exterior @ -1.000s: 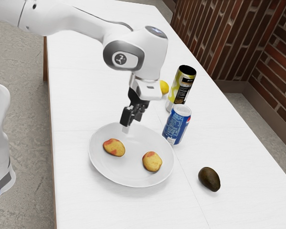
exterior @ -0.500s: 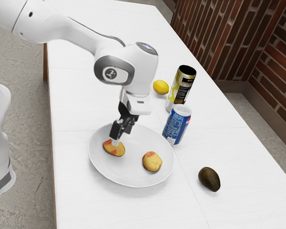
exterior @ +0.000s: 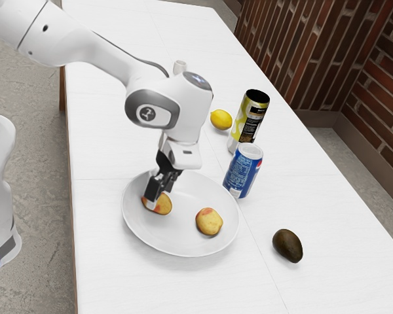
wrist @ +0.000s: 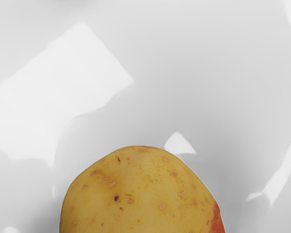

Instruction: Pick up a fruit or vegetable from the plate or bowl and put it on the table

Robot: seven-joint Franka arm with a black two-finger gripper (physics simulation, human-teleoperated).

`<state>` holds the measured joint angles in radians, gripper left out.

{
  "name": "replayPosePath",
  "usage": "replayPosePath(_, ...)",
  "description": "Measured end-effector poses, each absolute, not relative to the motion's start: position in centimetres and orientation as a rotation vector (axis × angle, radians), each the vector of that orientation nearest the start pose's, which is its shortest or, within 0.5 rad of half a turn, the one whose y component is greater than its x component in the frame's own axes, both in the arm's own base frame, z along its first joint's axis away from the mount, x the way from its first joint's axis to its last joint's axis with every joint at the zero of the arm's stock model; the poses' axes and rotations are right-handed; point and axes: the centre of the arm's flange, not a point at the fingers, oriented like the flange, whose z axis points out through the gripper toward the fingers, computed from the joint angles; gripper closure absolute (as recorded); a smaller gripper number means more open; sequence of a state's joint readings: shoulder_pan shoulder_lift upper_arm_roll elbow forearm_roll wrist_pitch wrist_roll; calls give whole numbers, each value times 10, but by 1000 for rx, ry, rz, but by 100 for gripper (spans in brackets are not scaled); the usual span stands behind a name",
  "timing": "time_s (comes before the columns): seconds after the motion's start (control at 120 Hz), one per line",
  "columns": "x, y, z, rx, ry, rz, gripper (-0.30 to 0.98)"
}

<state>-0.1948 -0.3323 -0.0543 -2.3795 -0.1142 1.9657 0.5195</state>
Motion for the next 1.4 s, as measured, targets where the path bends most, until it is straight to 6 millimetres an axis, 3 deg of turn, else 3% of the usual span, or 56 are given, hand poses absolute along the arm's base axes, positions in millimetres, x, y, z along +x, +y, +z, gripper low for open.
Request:
replayPosePath(0.417,420,-115,423,-3038,1105,144,0)
replayPosePath(0.6,419,-121,423,-3024,1119,132,31)
replayPosePath(0.833,419,-127,424,-3001,1130,123,36)
replayPosePath(0.883,421,-134,434,-2984,1149,104,38)
replayPosePath(0.967,439,-144,480,-2956,1168,8,37)
replayPosePath(1.017,444,-146,496,-2947,1170,-8,36)
replayPosePath(1.05,449,-136,504,-2955,1145,-12,37)
replayPosePath(1.075,455,-115,511,-2974,1095,-14,37)
replayPosePath(1.142,471,-3,516,-3076,826,-7,37)
replayPosePath(1.192,469,45,515,-3099,724,12,37)
replayPosePath(1.242,467,60,514,-3095,709,32,37)
replayPosePath(1.317,466,68,510,-3082,719,56,37)
replayPosePath(1.4,464,83,507,-3091,708,70,22)
